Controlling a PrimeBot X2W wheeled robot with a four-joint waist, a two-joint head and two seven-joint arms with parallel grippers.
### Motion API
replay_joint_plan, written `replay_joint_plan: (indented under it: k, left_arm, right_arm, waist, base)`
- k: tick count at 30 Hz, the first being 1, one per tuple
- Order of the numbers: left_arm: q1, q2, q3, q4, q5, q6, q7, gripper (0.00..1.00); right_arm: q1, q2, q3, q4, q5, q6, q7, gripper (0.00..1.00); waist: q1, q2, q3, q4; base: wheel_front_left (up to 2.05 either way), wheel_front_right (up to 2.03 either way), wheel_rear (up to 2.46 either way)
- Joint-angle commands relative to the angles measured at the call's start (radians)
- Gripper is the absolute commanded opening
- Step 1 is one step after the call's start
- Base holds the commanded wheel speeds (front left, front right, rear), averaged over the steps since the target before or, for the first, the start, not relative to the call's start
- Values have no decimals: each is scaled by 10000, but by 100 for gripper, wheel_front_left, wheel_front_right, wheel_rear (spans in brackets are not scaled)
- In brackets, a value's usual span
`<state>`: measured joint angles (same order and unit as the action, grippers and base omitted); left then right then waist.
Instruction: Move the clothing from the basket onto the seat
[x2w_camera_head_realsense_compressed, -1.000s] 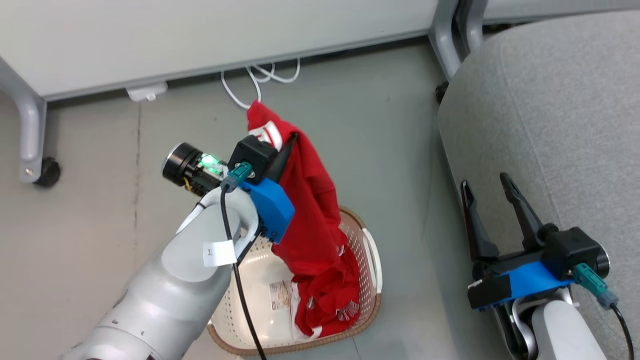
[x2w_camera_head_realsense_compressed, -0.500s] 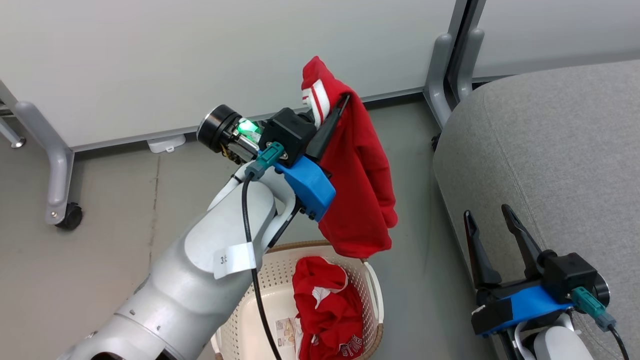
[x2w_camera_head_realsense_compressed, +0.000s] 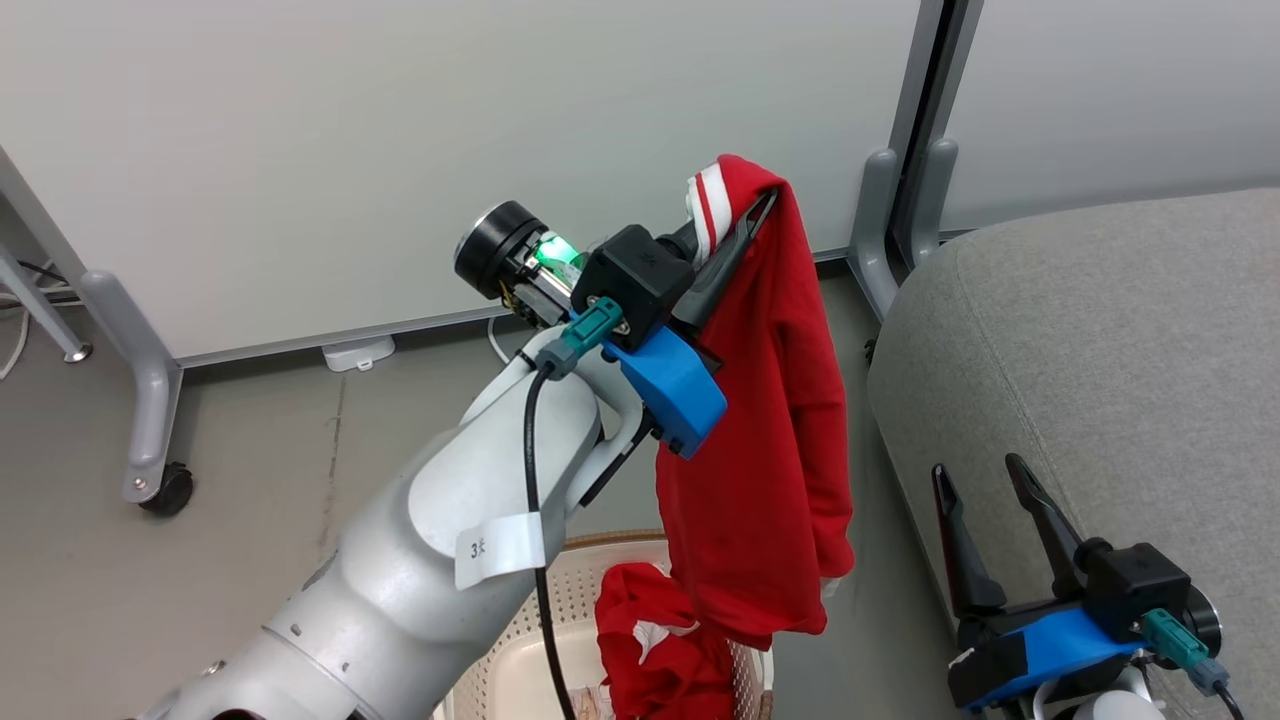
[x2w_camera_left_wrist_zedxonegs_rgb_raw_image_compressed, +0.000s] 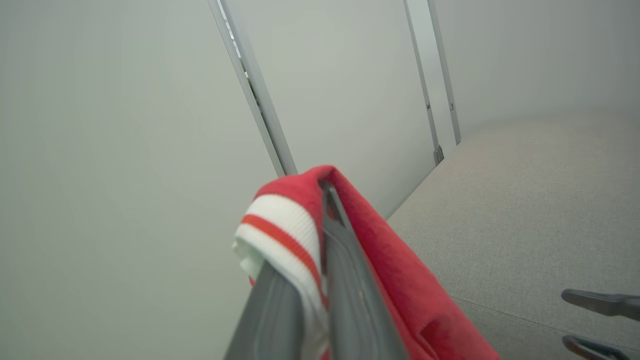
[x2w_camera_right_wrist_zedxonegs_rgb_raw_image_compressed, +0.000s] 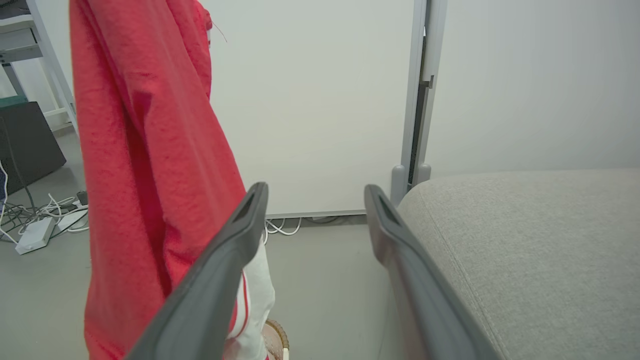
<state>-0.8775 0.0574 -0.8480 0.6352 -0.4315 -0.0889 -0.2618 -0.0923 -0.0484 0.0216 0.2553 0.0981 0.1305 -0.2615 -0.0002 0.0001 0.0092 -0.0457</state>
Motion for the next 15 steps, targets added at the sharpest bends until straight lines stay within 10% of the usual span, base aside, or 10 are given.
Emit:
replay_joint_plan:
  k: [1,15]
  left_arm:
    - [127,15,8,-51,-70,-30,-47,0]
    - [95,-20,-188,-205,-154,109,-48,0]
  right_arm:
    - [152,-36,-34,-16,-17,4,-56,100]
    - [-742,-36,647,-243,-489,4,-56,100]
  waist:
    - [2,-1,-26,35]
    - [2,-1,-32,91]
  base:
    - [0,0,0]
    - [0,0,0]
